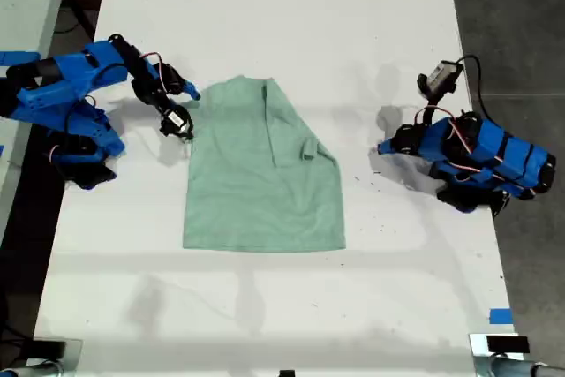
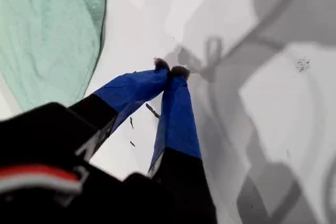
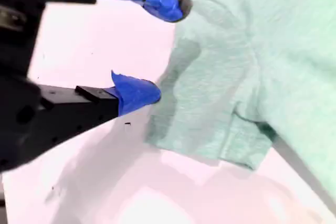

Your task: Fold t shirt

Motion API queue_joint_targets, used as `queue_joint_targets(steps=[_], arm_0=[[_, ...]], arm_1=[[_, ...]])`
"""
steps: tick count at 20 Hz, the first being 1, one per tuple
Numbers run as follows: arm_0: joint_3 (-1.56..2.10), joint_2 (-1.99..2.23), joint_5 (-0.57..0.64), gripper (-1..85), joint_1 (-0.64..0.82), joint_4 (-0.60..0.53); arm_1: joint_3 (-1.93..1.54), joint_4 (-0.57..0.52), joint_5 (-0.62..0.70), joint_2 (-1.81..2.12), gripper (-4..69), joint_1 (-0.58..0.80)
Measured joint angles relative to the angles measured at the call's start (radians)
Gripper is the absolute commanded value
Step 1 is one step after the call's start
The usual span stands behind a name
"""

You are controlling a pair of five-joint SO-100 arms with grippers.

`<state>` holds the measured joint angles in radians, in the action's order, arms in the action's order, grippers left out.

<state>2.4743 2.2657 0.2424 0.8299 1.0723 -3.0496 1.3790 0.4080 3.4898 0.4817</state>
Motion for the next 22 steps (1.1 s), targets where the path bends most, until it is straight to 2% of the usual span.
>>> queue_joint_targets(steps=[3, 6, 9, 10, 11, 12, 13, 16, 18, 22], arm_0=[[0.066, 0.057, 0.097, 19.9, -0.012, -0.009], [0.095, 0.064, 0.201, 20.8, 0.035, -0.018], [0.095, -0.021, 0.225, 20.1, 0.051, -0.057], [0.097, -0.078, 0.224, 15.7, 0.051, -0.086], [0.101, -0.149, 0.215, 6.8, 0.049, -0.120], [0.097, -0.215, 0.198, 3.2, 0.048, -0.140], [0.094, -0.298, 0.190, 0.3, 0.048, -0.153], [0.032, -0.413, 0.149, -0.2, 0.015, -0.175], [-0.061, -0.428, 0.130, -0.2, -0.021, -0.100], [-0.354, -0.428, 0.118, -0.3, -0.132, 0.187]], arm_1=[[0.000, 0.000, 0.000, 0.000, 1.0, 0.000], [0.000, 0.000, 0.000, 0.000, 1.0, 0.000], [0.000, 0.000, 0.000, 0.000, 1.0, -0.005], [0.000, 0.000, 0.000, 0.000, 1.0, -0.011], [0.000, 0.000, 0.000, 0.000, 1.0, -0.015], [0.000, 0.000, 0.000, 0.000, 1.0, -0.018], [0.000, 0.000, 0.000, 0.000, 1.0, -0.018], [0.000, 0.000, -0.002, 0.000, 1.0, -0.020], [0.000, 0.000, -0.002, 0.000, 1.0, -0.020], [0.000, 0.000, -0.002, 0.000, 1.0, -0.020]])
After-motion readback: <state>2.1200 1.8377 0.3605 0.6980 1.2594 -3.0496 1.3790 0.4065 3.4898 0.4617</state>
